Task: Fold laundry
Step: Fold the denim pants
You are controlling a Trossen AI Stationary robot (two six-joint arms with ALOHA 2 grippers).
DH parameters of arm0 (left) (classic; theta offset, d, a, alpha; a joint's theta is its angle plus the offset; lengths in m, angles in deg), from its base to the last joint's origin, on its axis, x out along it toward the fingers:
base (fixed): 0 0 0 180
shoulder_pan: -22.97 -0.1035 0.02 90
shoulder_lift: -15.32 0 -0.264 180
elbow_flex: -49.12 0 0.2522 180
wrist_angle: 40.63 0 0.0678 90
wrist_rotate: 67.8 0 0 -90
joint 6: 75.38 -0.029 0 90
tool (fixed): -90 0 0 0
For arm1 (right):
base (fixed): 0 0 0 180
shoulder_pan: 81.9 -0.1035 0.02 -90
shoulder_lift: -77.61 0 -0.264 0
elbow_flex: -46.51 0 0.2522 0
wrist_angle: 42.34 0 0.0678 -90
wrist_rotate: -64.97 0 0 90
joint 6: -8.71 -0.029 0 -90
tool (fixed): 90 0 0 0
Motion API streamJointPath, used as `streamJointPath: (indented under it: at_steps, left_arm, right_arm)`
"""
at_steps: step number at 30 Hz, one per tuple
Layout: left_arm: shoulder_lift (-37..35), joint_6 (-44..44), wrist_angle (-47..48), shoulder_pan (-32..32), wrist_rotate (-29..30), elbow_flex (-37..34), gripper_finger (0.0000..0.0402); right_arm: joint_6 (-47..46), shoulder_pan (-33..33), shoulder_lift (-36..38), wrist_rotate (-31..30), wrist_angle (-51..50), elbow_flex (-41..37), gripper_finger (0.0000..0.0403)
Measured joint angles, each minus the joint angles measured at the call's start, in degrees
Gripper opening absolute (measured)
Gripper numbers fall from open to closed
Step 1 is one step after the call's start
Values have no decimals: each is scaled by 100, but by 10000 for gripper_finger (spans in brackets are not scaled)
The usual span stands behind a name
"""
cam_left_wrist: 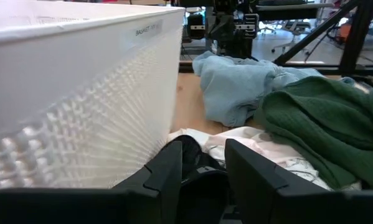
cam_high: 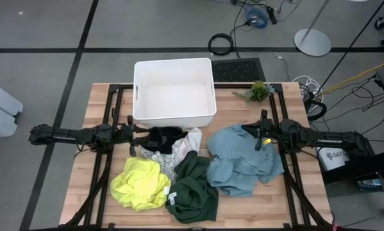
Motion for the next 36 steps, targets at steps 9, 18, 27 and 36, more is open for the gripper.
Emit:
streamJointPath:
  at_steps: [9,18,27,36]
  left_arm:
    - [1,1275,11,0,-116,0,132]
    - [4,2297,-748,0,-711,139,132]
    - [65,1423,-890,6,-1064,1002,132]
    - [1202,372,-25,11,-668,2281,132]
  right_arm:
    - [-98,0,-2,-35,304,2,16]
    - [-118,0,0,-15,860,2,16]
    - [-691,0,-2,-181,1749,2,16]
    - [-432,0,-41,-181,2129,2,18]
